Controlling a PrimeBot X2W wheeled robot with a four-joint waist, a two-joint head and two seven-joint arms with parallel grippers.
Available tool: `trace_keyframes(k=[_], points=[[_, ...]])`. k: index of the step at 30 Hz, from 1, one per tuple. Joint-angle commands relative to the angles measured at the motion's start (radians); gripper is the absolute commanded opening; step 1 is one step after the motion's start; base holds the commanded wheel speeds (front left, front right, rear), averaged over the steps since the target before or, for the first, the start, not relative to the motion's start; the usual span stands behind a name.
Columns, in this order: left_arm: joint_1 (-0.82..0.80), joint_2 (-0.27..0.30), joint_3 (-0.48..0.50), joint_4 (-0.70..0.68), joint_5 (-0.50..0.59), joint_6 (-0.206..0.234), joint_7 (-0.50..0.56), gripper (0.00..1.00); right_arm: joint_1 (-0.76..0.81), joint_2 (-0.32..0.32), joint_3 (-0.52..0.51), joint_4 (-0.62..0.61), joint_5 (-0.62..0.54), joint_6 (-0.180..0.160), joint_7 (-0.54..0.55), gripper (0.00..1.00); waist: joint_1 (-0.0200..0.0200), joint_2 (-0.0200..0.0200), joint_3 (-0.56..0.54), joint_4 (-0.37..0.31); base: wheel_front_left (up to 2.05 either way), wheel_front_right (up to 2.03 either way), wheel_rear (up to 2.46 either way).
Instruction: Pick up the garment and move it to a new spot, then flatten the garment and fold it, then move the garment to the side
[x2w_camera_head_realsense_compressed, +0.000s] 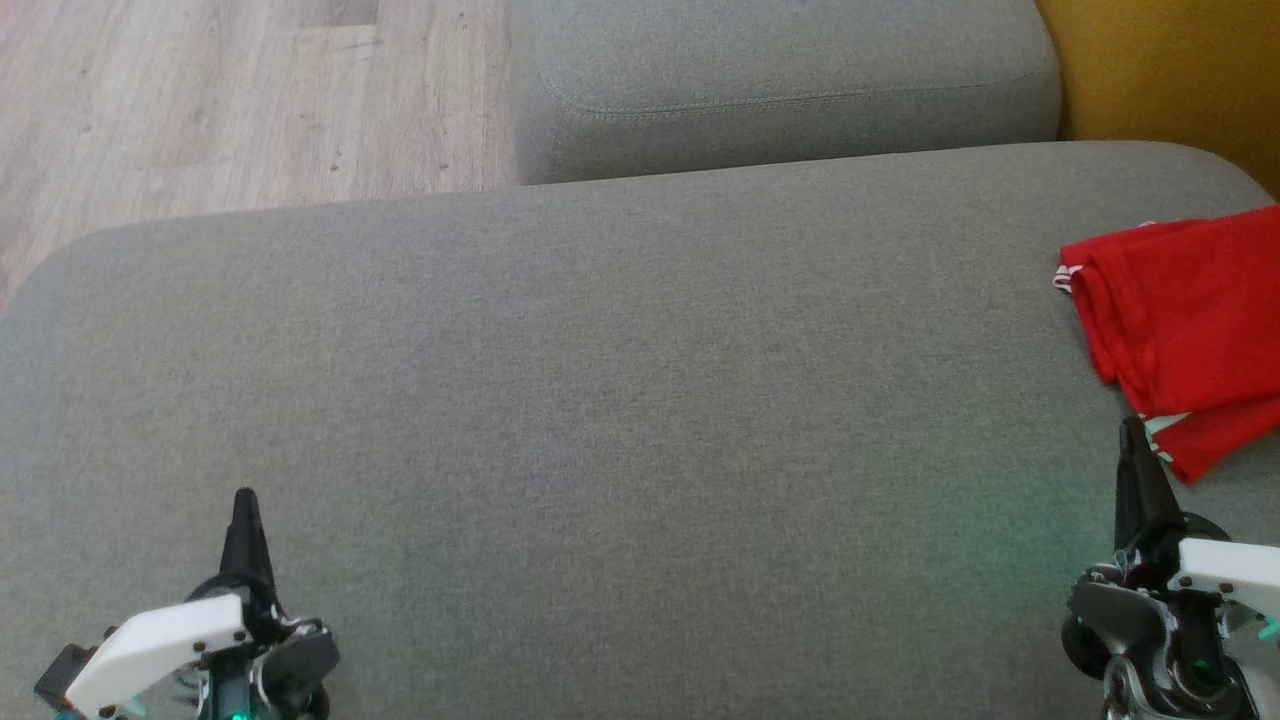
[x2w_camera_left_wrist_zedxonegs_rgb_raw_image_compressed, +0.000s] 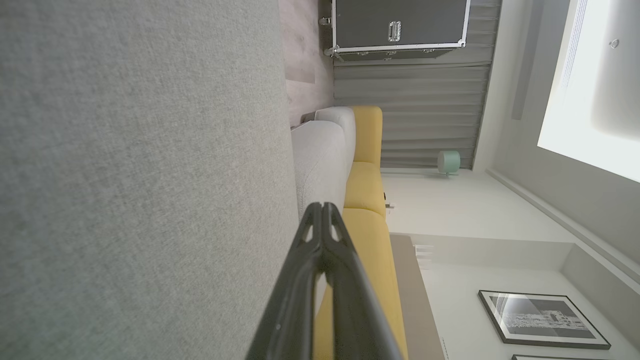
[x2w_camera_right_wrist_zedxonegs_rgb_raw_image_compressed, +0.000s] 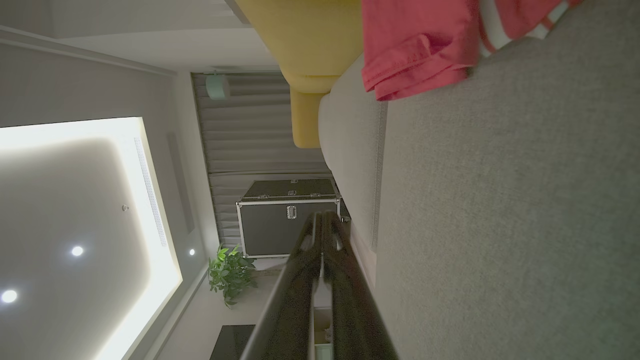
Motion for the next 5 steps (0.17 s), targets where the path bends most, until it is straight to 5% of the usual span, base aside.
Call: trace_keyframes(k=[1, 5], points=[[-0.05, 0.008, 0.041, -0.029, 0.005, -0.007, 0.01, 0.0, -0.051, 0.0, 0.017, -0.032, -0.001, -0.001, 0.007, 0.0, 0.0, 0.0, 0.0, 0.0, 0.0, 0.0, 0.0], [-0.05, 0.007, 0.042, -0.029, 0.006, -0.007, 0.011, 0.0, -0.051, 0.0, 0.016, -0.032, -0.002, -0.001, 0.008, 0.0, 0.0, 0.0, 0.0, 0.0, 0.0, 0.0, 0.0]])
